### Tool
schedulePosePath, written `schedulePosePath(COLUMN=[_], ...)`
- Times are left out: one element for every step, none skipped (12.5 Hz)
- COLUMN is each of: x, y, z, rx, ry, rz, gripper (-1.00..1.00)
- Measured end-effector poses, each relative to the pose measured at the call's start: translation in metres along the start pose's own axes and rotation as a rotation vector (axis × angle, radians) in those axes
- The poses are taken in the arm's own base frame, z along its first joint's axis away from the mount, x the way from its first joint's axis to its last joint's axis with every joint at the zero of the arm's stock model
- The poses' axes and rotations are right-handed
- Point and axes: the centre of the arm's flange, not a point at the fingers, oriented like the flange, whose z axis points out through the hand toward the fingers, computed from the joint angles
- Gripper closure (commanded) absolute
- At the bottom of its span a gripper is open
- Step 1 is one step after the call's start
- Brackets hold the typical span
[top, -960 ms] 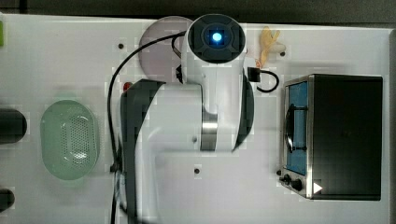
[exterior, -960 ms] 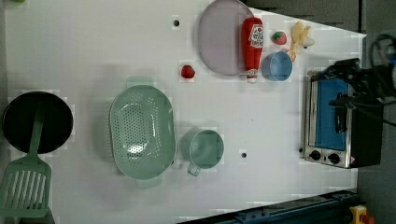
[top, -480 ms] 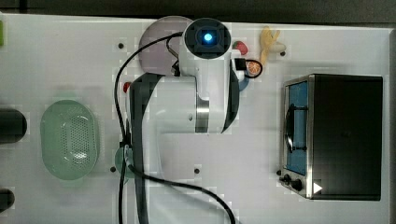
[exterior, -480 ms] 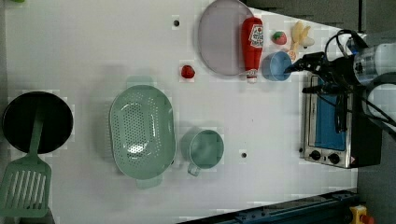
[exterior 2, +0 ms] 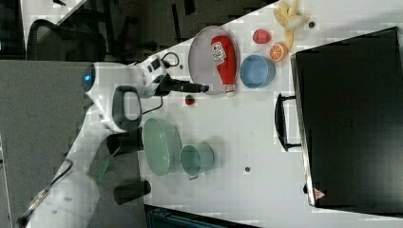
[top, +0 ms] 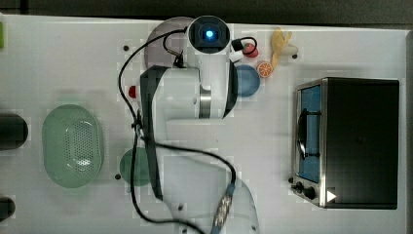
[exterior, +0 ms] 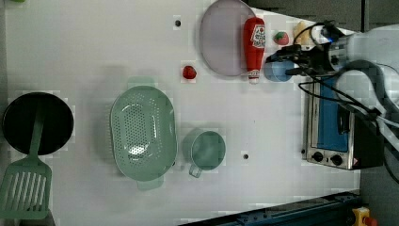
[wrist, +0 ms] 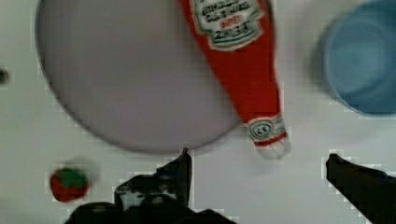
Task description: Pick ketchup from plate and place it on table.
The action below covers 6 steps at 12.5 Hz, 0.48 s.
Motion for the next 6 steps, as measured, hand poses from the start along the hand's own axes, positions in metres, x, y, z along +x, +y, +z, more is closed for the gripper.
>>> schedulePosePath(x=[0.003,0.009,0.016,0.021,0.026,0.031], y=[-0.003,-0.007,-0.009,-0.009,-0.009,-0.01], z=[0.017,0.032,0.046,0.06,0.073,0.084], rx=[-0.006,-0.01,-0.009,-0.012,-0.014,-0.028], ry=[-0.019,-0.03,-0.038,-0.047,-0.052,-0.052], rz=[-0.06,-0.101,-0.117,-0.132,-0.143,-0.161], gripper=[-1.0,-1.0,-1.0,-1.0,-1.0,-1.0])
